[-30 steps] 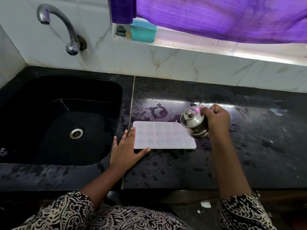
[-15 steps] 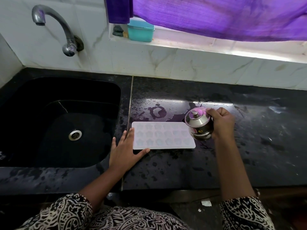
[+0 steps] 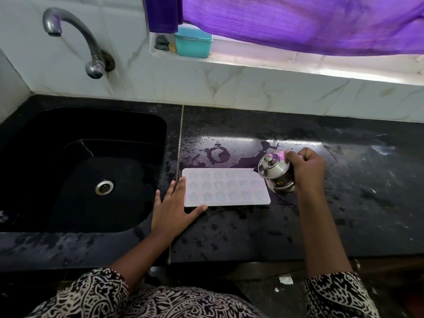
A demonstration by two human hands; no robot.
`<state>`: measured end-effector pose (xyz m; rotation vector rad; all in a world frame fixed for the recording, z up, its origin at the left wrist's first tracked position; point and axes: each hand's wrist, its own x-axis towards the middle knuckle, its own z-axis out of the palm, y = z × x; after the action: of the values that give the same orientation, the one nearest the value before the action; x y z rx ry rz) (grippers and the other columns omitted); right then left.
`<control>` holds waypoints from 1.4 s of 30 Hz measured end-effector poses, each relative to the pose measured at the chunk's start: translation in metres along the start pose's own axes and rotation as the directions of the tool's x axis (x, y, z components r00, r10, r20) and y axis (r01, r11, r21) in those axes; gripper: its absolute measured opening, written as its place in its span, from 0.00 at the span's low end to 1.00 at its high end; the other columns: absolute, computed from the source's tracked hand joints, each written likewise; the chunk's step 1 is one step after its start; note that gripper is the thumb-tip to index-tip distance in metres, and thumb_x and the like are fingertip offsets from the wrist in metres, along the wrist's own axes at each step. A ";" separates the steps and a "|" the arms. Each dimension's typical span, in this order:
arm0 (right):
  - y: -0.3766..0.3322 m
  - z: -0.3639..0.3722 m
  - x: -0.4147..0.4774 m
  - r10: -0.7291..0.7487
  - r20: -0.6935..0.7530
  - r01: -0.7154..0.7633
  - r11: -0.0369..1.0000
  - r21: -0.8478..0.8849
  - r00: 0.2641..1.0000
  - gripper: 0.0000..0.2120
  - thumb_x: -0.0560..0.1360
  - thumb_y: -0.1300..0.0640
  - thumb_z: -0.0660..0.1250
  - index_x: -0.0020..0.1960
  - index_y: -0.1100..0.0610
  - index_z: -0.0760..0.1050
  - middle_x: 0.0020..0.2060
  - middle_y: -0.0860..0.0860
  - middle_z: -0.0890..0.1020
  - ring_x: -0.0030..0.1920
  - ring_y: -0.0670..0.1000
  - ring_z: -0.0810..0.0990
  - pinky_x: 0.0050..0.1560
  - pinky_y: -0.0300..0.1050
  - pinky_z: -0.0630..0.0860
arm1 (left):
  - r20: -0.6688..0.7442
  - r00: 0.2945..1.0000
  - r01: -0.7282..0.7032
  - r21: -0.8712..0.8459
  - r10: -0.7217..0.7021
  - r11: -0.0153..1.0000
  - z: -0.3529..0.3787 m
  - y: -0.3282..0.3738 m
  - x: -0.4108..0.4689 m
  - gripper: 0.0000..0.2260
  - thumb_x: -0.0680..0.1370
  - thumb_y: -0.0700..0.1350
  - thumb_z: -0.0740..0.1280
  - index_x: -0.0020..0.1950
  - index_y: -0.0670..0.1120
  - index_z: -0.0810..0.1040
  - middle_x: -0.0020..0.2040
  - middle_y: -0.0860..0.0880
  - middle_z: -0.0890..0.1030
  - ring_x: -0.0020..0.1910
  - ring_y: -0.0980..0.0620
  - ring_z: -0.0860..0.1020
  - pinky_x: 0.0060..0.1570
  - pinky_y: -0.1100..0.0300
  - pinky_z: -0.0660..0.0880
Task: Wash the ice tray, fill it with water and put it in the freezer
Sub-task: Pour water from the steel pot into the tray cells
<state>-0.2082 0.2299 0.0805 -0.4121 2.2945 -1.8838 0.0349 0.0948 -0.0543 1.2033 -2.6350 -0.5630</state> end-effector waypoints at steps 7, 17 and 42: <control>0.002 -0.001 0.000 -0.001 0.008 0.001 1.000 -0.013 1.000 0.17 0.71 0.63 0.70 0.29 0.54 0.66 0.27 0.52 0.72 0.30 0.49 0.69 0.33 0.40 0.69 | -0.007 1.000 -0.002 0.007 0.002 1.000 0.000 0.001 0.001 0.46 0.70 0.76 0.51 0.80 0.50 0.47 0.79 0.53 0.56 0.78 0.54 0.49 0.75 0.45 0.44; 0.001 -0.002 0.001 -0.007 0.012 0.007 1.000 -0.013 1.000 0.17 0.70 0.62 0.70 0.29 0.53 0.66 0.28 0.52 0.71 0.31 0.50 0.69 0.33 0.41 0.69 | -0.001 1.000 0.000 0.016 0.000 1.000 -0.001 0.001 0.000 0.46 0.70 0.75 0.51 0.80 0.50 0.46 0.79 0.53 0.55 0.78 0.54 0.49 0.75 0.45 0.44; 0.000 -0.005 0.001 -0.008 -0.014 0.008 1.000 -0.027 1.000 0.17 0.71 0.63 0.70 0.30 0.54 0.65 0.27 0.50 0.70 0.28 0.46 0.67 0.28 0.37 0.66 | -0.002 1.000 -0.003 0.010 0.003 1.000 0.000 0.002 -0.001 0.46 0.70 0.75 0.51 0.80 0.50 0.46 0.79 0.53 0.55 0.78 0.54 0.49 0.75 0.45 0.44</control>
<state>-0.2101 0.2338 0.0819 -0.4128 2.3331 -1.8674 0.0344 0.0968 -0.0537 1.2015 -2.6405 -0.5486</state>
